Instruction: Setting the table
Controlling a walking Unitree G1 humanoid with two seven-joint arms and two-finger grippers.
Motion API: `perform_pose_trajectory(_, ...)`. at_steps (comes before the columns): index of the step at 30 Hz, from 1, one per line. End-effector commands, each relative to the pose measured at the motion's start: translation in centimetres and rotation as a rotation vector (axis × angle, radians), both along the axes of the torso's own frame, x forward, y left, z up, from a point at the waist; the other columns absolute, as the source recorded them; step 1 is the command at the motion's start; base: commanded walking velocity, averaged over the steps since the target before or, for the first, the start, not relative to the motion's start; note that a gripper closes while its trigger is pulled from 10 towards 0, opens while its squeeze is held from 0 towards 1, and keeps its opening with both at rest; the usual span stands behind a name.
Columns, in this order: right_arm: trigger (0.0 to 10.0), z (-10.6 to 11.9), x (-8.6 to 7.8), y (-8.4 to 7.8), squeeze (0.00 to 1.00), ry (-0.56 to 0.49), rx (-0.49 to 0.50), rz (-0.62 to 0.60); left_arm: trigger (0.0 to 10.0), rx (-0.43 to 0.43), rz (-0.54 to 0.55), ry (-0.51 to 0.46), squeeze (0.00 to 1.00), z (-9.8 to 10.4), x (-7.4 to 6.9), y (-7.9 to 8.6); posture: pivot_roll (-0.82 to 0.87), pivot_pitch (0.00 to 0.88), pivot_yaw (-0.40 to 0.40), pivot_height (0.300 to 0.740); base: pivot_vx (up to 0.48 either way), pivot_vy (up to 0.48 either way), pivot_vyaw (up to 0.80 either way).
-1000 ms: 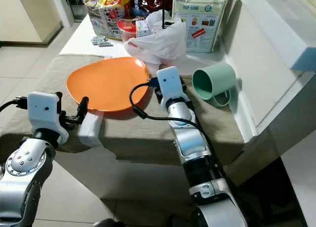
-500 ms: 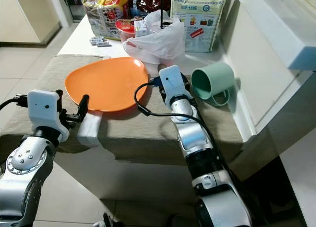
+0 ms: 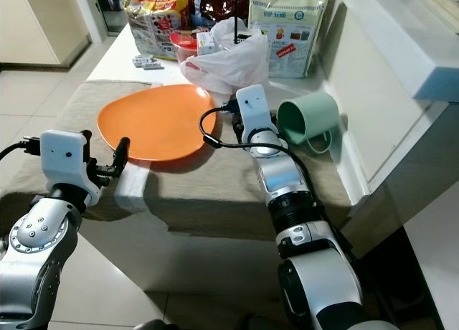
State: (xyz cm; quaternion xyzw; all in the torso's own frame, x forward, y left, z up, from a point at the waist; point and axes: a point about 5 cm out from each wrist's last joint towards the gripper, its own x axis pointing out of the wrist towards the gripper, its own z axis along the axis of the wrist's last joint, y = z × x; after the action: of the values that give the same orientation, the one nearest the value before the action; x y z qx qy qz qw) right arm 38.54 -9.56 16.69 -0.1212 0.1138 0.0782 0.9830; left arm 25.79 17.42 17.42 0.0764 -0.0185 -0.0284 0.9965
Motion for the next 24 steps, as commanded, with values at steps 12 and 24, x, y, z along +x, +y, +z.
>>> perform_pose_trajectory(12, 10.0, -5.4, -1.6, -0.1, 0.00, 0.231, -0.017, -0.003, 10.0, -0.002, -0.004, -0.003, 0.00, 0.3, -0.5, -0.2, 0.00, 0.102, 0.028, 0.740, 0.000, 0.000, 0.00)
perform_pose_trajectory(24, 10.0, -6.2, -2.0, 0.1, 1.00, 0.260, -0.003, 0.010, 10.0, 0.002, 0.000, 0.000, 0.00, 0.4, -0.4, 0.0, 0.00, 0.106, 0.024, 0.740, 0.000, 0.000, 0.00)
